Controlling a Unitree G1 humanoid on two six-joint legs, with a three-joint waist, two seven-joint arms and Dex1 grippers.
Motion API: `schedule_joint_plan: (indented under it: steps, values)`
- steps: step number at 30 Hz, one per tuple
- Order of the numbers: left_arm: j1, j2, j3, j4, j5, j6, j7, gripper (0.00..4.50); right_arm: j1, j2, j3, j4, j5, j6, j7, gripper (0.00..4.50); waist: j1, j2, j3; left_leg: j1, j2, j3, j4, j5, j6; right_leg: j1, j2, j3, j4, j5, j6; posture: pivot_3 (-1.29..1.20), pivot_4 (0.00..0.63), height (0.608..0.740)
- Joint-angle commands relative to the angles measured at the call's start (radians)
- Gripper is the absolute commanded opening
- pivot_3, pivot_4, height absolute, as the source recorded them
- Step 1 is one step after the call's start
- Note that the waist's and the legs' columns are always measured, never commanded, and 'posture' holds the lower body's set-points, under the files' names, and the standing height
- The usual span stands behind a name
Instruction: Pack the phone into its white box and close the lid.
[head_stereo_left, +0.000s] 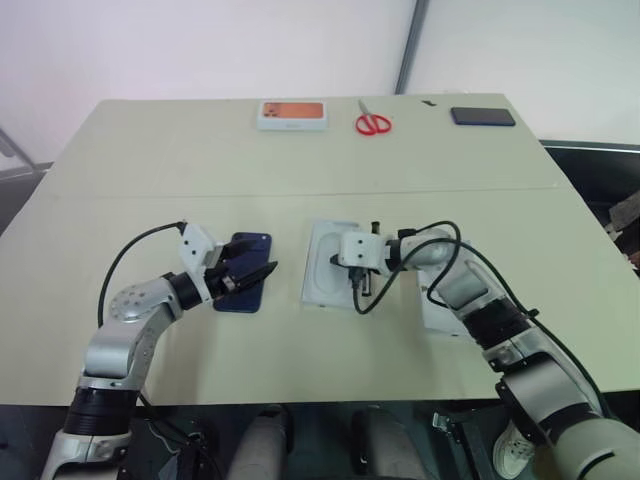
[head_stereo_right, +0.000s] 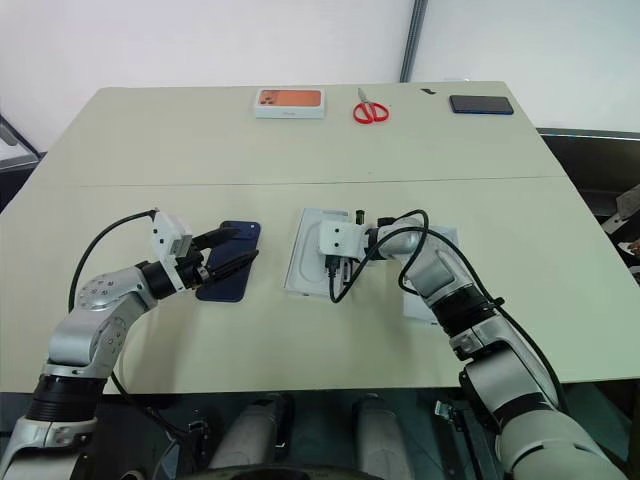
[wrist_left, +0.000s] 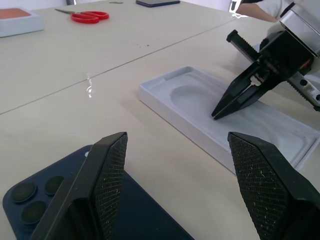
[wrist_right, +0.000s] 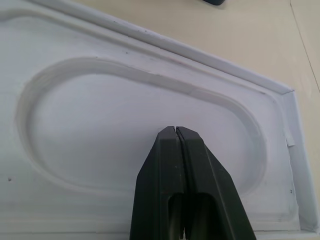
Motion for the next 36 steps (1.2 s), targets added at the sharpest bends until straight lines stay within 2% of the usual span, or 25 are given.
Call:
schedule_joint_plan:
  steps: [1,7,13,15,19,23,29,36]
  values:
    - [-0.014,0.015,0.039,-0.006,-0.025,0.041,0.009,3.40,0.011,-0.030,-0.018,0.006,0.025,-0.029,0.045,0.04,0.000,0.000,0.000,0.000,0.000,0.000,0.000,0.000,0.000,0.000,0.000,0.000,0.000,0.000,0.000,0.00,0.150,0.740]
    - [-0.048,0.053,0.085,0.037,-0.086,0.181,0.010,3.40,-0.009,-0.020,-0.066,0.016,0.089,-0.076,0.049,0.04,-0.005,0.000,0.000,0.000,0.000,0.000,0.000,0.000,0.000,0.000,0.000,0.000,0.000,0.000,0.000,0.00,0.150,0.740]
    - [-0.094,0.149,0.208,0.165,-0.193,0.406,0.006,3.40,-0.068,0.122,-0.128,-0.014,0.155,0.041,-0.043,0.04,-0.030,0.000,0.000,0.000,0.001,-0.001,-0.001,0.000,0.000,-0.002,0.002,0.000,0.003,0.000,0.000,0.00,0.150,0.740]
    - [-0.116,0.177,0.259,0.224,-0.266,0.534,0.000,3.40,-0.083,0.163,-0.122,-0.005,0.147,0.061,-0.074,0.04,-0.033,0.000,0.000,0.000,0.001,-0.001,-0.001,0.000,0.000,-0.003,0.002,0.000,0.003,0.000,0.000,0.00,0.150,0.740]
    - [-0.145,0.220,0.311,0.303,-0.341,0.673,-0.034,3.40,-0.093,0.249,-0.083,0.023,0.123,0.065,-0.127,0.04,-0.032,0.000,0.000,0.000,0.001,-0.002,-0.001,0.000,0.000,-0.003,0.002,0.000,0.003,0.000,0.000,0.00,0.150,0.740]
    - [-0.154,0.230,0.288,0.343,-0.315,0.712,-0.018,3.40,-0.118,0.298,-0.027,0.052,0.090,0.071,-0.113,0.04,-0.031,0.000,0.000,0.000,0.000,-0.002,-0.001,0.000,-0.001,-0.003,0.001,0.000,0.004,0.000,0.000,0.00,0.150,0.740]
    - [-0.144,0.214,0.201,0.342,-0.274,0.713,-0.047,3.40,-0.172,0.342,0.060,0.095,0.020,0.232,-0.092,0.04,-0.031,0.000,0.000,0.000,0.000,-0.002,-0.001,0.001,-0.001,-0.004,0.001,0.001,0.004,0.000,0.000,0.00,0.150,0.740]
    - [-0.160,0.167,0.134,0.380,-0.231,0.713,-0.052,3.40,-0.169,0.331,0.130,0.107,-0.030,0.333,-0.026,0.04,-0.025,0.001,-0.001,0.000,0.000,-0.002,-0.001,0.001,-0.001,-0.004,0.000,0.001,0.005,0.000,0.000,0.00,0.150,0.740]
